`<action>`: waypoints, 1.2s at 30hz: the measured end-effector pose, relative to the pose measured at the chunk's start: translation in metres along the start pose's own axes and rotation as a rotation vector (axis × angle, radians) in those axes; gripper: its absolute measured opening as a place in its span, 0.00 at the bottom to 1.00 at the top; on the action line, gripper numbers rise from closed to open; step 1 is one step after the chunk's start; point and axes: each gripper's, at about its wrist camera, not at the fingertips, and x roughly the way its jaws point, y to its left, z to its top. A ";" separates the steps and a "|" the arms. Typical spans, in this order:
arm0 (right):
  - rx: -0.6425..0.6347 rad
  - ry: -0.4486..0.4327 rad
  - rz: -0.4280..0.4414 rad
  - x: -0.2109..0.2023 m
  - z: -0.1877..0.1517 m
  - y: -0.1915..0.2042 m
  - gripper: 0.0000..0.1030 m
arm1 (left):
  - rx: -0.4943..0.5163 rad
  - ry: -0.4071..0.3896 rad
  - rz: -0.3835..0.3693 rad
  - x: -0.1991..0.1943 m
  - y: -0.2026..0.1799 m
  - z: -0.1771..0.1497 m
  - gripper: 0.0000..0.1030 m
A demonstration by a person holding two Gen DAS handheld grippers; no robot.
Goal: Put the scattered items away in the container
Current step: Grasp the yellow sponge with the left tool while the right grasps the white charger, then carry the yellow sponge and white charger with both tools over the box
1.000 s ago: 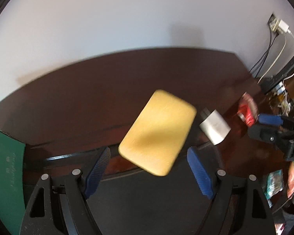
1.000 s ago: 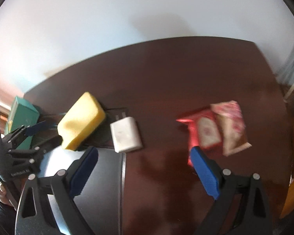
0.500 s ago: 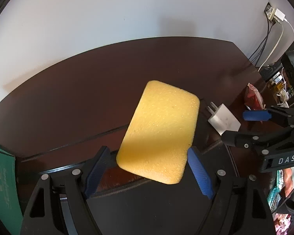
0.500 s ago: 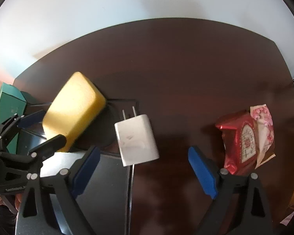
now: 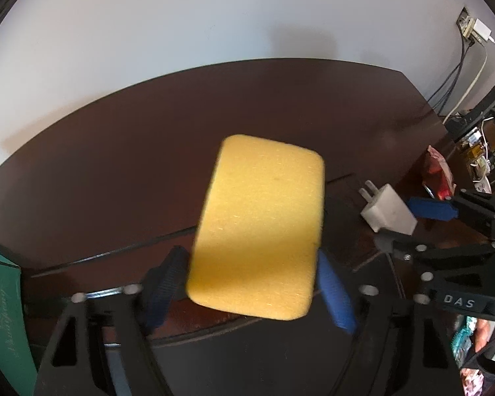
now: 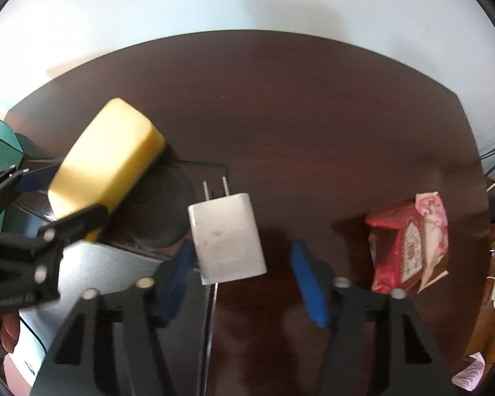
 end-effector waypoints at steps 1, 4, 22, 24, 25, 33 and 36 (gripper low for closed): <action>-0.004 0.000 -0.004 0.000 0.000 0.000 0.47 | 0.004 -0.005 0.002 -0.001 0.000 -0.001 0.69; -0.011 -0.005 -0.011 -0.001 -0.002 0.001 0.42 | 0.016 -0.017 0.013 -0.003 -0.001 -0.002 0.68; -0.036 -0.081 0.013 -0.039 -0.025 0.012 0.37 | 0.085 -0.201 0.054 -0.083 -0.007 -0.043 0.67; -0.044 -0.091 0.011 -0.045 -0.028 0.018 0.37 | 0.092 -0.227 0.066 -0.095 -0.008 -0.049 0.67; -0.047 -0.099 0.011 -0.048 -0.029 0.021 0.37 | 0.088 -0.240 0.066 -0.101 -0.007 -0.051 0.67; -0.082 -0.110 0.009 -0.054 -0.041 0.043 0.37 | 0.083 -0.285 0.058 -0.136 0.005 -0.070 0.67; -0.101 -0.132 0.004 -0.065 -0.047 0.051 0.37 | 0.082 -0.293 0.063 -0.146 0.015 -0.077 0.67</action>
